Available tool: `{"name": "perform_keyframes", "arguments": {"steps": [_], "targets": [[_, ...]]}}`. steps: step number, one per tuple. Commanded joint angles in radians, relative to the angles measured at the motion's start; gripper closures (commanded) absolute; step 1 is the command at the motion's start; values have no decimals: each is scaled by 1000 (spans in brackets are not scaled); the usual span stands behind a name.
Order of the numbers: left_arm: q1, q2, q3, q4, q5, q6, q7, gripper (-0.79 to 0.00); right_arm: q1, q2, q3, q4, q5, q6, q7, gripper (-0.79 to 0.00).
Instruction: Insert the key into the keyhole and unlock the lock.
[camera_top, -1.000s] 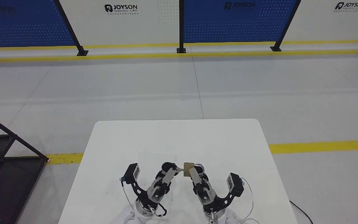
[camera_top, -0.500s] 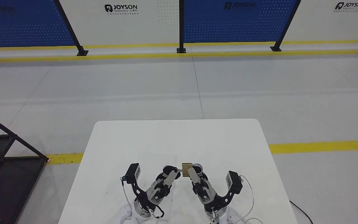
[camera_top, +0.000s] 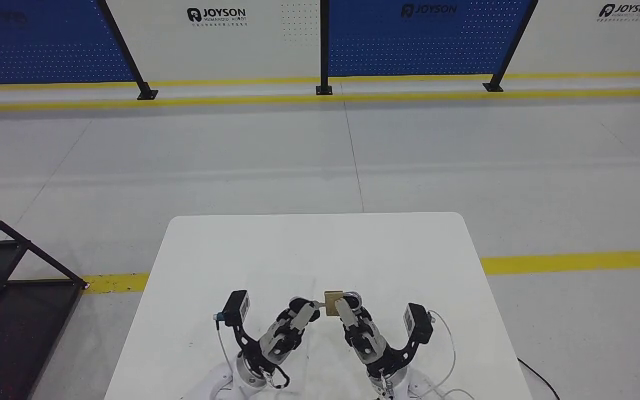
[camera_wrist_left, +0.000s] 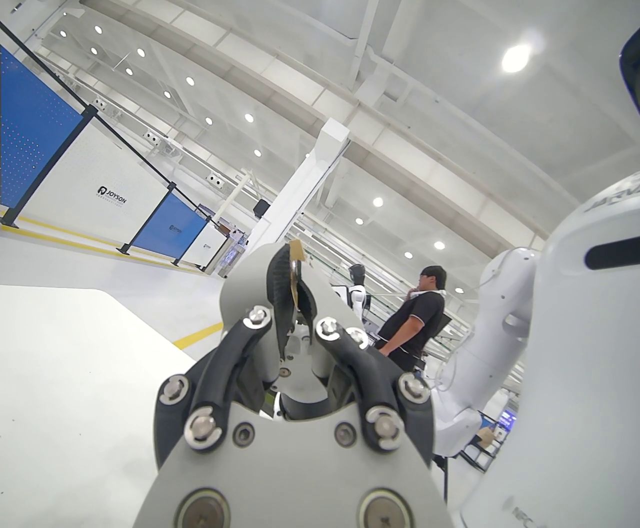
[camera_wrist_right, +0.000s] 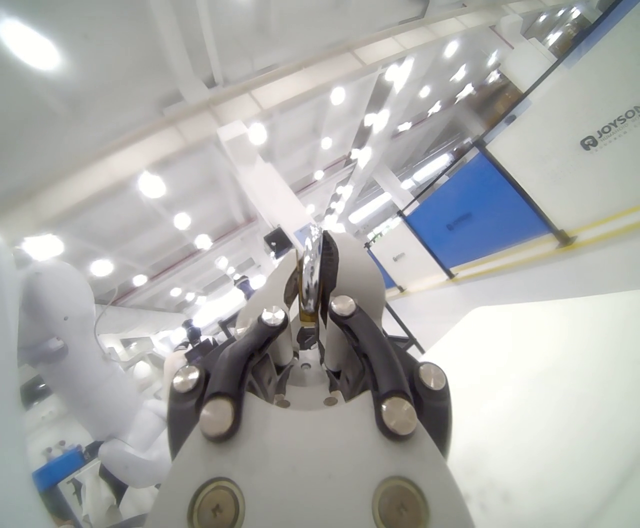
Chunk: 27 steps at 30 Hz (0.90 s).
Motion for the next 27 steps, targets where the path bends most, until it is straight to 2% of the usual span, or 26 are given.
{"name": "perform_keyframes", "arguments": {"steps": [1, 6, 27], "targets": [[1, 2, -1, 0, 1, 0, 0, -55, -1, 0, 3, -1, 4, 1, 13, 0], [1, 5, -2, 1, 0, 0, -6, 0, -3, 0, 7, -7, 16, 6, 37, 0], [11, -1, -30, 2, 78, 18, -9, 0, -14, 3, 26, -26, 27, 18, 116, 0]]}}
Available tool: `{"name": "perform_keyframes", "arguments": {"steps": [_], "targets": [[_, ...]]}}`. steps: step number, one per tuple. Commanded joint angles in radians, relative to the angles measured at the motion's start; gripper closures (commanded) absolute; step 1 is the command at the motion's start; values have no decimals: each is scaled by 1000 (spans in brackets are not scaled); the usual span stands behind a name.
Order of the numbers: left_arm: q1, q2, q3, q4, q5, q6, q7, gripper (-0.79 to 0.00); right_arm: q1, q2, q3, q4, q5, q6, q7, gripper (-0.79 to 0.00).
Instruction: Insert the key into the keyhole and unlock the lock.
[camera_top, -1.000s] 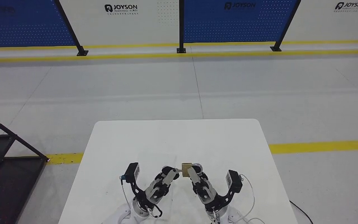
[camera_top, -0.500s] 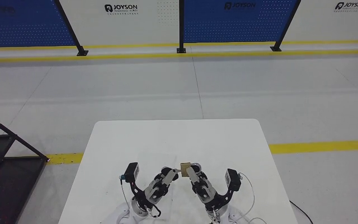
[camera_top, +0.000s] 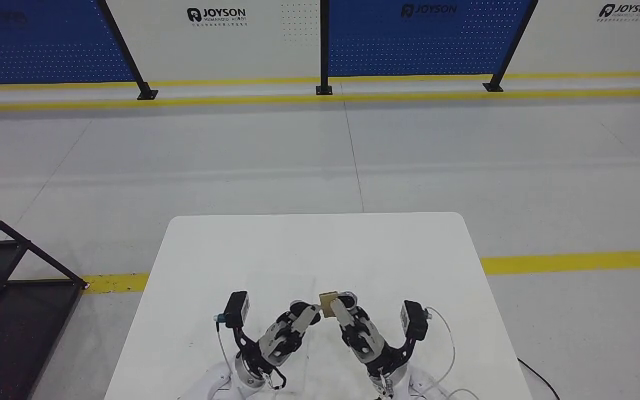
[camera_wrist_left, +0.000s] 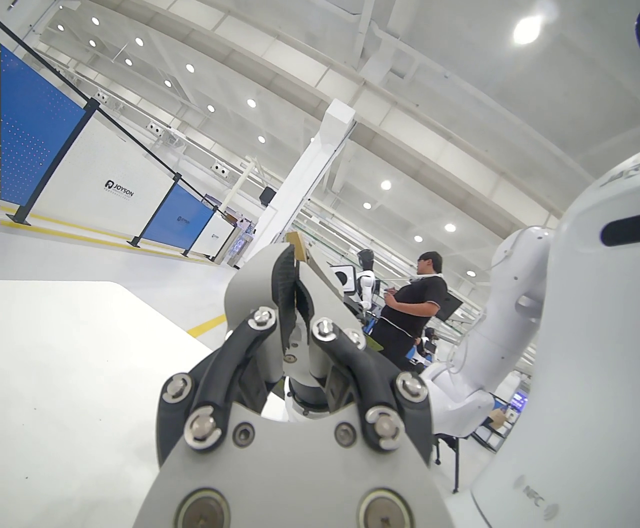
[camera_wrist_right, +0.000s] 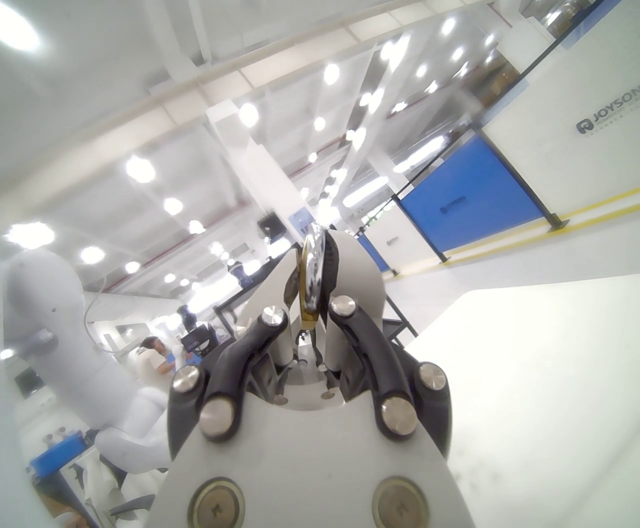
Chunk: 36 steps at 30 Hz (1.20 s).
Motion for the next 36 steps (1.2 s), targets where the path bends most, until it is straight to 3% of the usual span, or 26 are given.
{"name": "perform_keyframes", "arguments": {"steps": [1, 14, 17, 19, 22, 36], "targets": [[1, -1, -4, -3, 20, 12, 0, 0, -1, 1, 2, -2, 2, 1, 10, 0], [28, -10, -33, -28, 252, 163, 126, 0, -12, 3, 15, -13, 16, 4, 39, 0], [32, -13, -30, -32, 326, 220, 182, 0, -14, 3, 17, -15, 21, 7, 46, 0], [34, -15, -35, -36, 428, 322, 232, 0, -15, 3, 18, -16, 23, 9, 50, 0], [38, -19, -14, -25, 510, 392, 297, 0, -17, 3, 20, -18, 25, 13, 58, 0], [18, -22, 6, 9, 595, 495, 387, 0, -23, 3, 24, -22, 30, 21, 67, 0]]}}
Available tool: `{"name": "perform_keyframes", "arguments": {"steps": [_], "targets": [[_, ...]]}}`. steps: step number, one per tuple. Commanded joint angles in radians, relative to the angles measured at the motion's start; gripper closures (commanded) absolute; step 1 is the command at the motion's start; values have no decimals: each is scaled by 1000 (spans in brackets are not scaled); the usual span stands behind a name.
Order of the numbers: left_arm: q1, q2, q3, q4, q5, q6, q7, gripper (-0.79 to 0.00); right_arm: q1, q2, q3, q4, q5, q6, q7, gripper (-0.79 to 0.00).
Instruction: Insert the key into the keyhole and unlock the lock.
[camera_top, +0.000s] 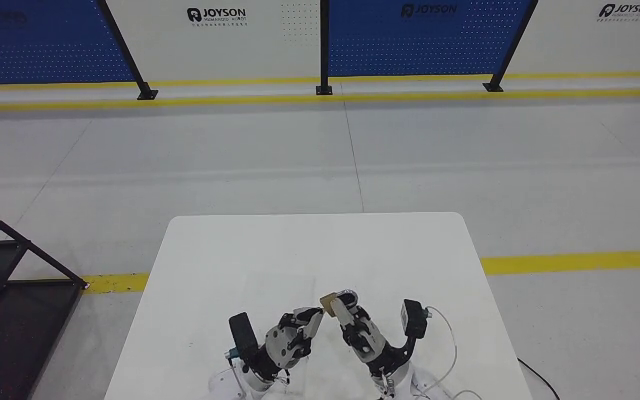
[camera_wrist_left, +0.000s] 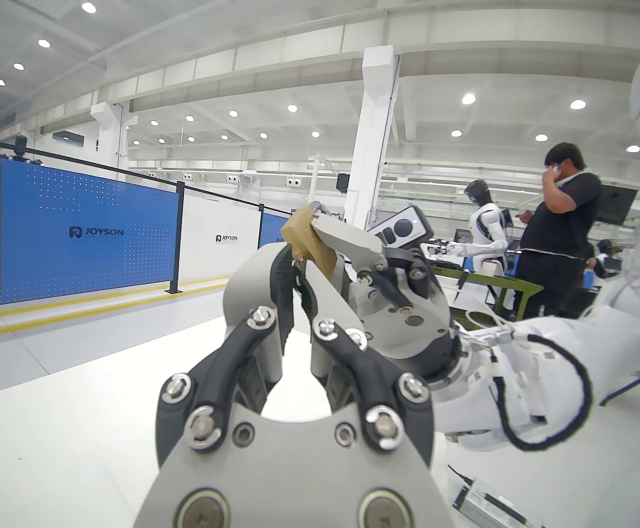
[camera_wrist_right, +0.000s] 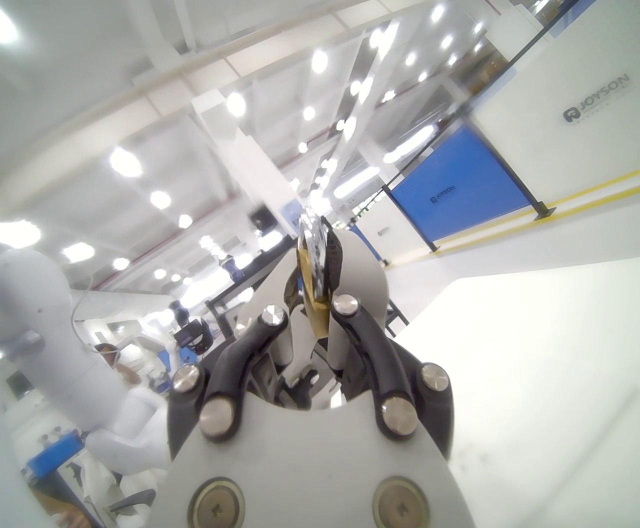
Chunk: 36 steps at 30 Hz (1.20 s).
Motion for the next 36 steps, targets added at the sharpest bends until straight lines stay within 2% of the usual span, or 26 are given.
{"name": "perform_keyframes", "arguments": {"steps": [1, 8, 14, 17, 19, 20, 25, 29, 32, 36], "targets": [[0, 0, -1, 0, 17, 22, 13, 0, 0, 0, 0, 0, 0, 3, 2, 0], [1, 2, 2, 0, 75, 91, 55, 0, 1, -1, -2, 0, 4, 11, 12, 0], [1, 3, 10, 3, 54, 75, 50, 0, 2, -2, -2, -1, 7, 11, 14, 0], [0, 4, 13, 5, 13, 18, 42, -6, 0, -2, 2, -2, 5, 10, 10, 0], [-2, 6, 10, 5, -10, -19, 29, -83, -2, -1, 4, -3, 3, 7, 8, 0], [-2, 7, 9, 4, -20, -37, 22, -148, -3, -1, 6, -3, 3, 7, 5, 0], [-2, 17, -2, 1, -100, -182, -24, -246, -5, -1, 12, -4, -3, 0, 0, 0], [0, 29, -19, 12, -191, -351, -88, -252, -7, 0, 18, -4, -5, -4, -4, 0], [-6, 39, -29, 38, -306, -492, -171, -215, -8, 1, 21, -5, -7, -8, -3, 0], [-30, 58, 24, 28, -523, -494, -322, -185, -10, 1, 23, -6, -11, -11, 1, 0]]}}
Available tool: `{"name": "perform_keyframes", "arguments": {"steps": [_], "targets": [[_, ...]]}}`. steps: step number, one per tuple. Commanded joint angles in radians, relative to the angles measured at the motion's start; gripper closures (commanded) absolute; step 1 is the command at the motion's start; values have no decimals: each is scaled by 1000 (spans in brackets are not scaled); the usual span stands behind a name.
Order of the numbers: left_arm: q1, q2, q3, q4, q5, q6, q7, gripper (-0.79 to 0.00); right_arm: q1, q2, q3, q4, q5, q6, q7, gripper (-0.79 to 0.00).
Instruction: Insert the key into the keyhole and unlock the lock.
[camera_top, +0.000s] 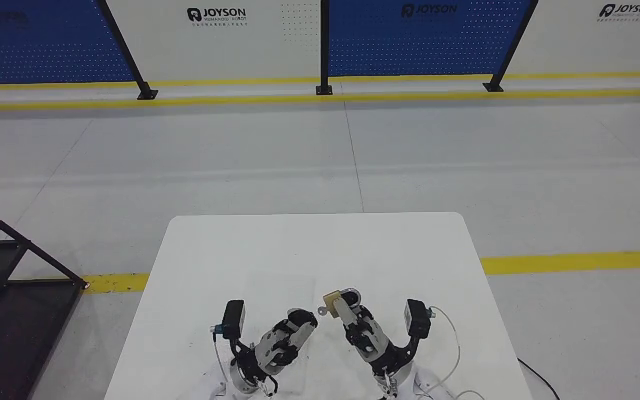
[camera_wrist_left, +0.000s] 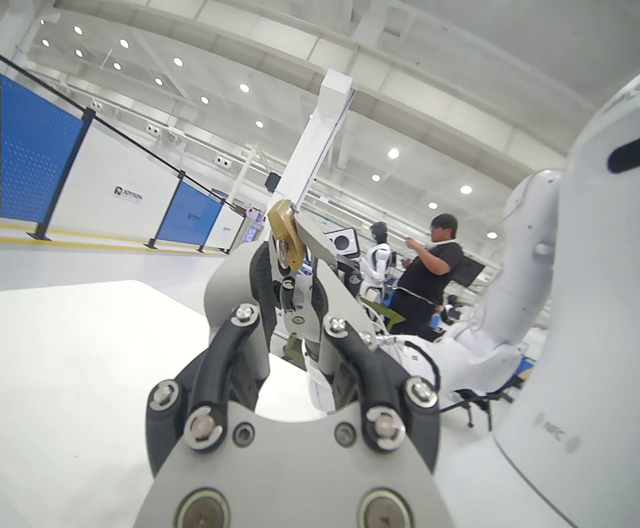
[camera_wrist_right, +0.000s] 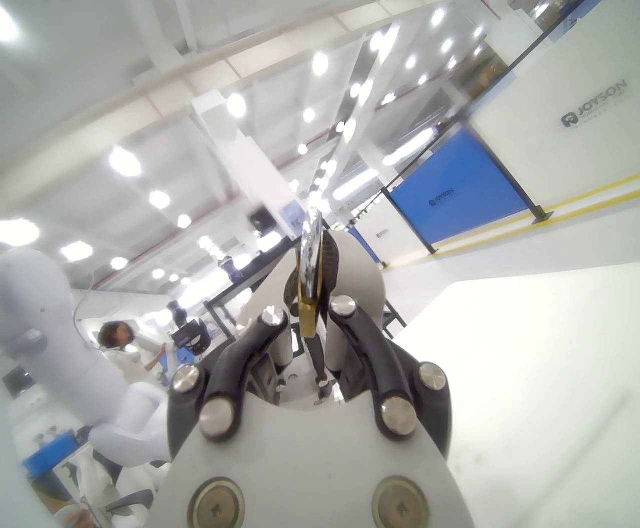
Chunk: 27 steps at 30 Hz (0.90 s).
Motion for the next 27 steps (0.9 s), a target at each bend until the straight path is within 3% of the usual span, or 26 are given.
{"name": "perform_keyframes", "arguments": {"steps": [1, 3, 10, 21, 27], "targets": [[-15, 13, 30, -4, -125, 3, -92, -191, -1, 0, 0, -1, -1, -1, 2, 0], [-39, 33, 58, -10, -258, 3, -223, -160, -1, 0, 0, -2, -2, 0, 4, 0], [-73, 74, 59, -34, -508, 3, -431, -166, -1, -1, -1, -3, -4, 4, 9, 0], [-87, 99, 68, -63, -636, 3, -556, -126, 2, -2, -3, 0, 4, 11, 11, 0], [-87, 107, 72, -67, -653, 3, -580, -37, 3, -3, -4, 1, 11, 11, 14, 0]]}}
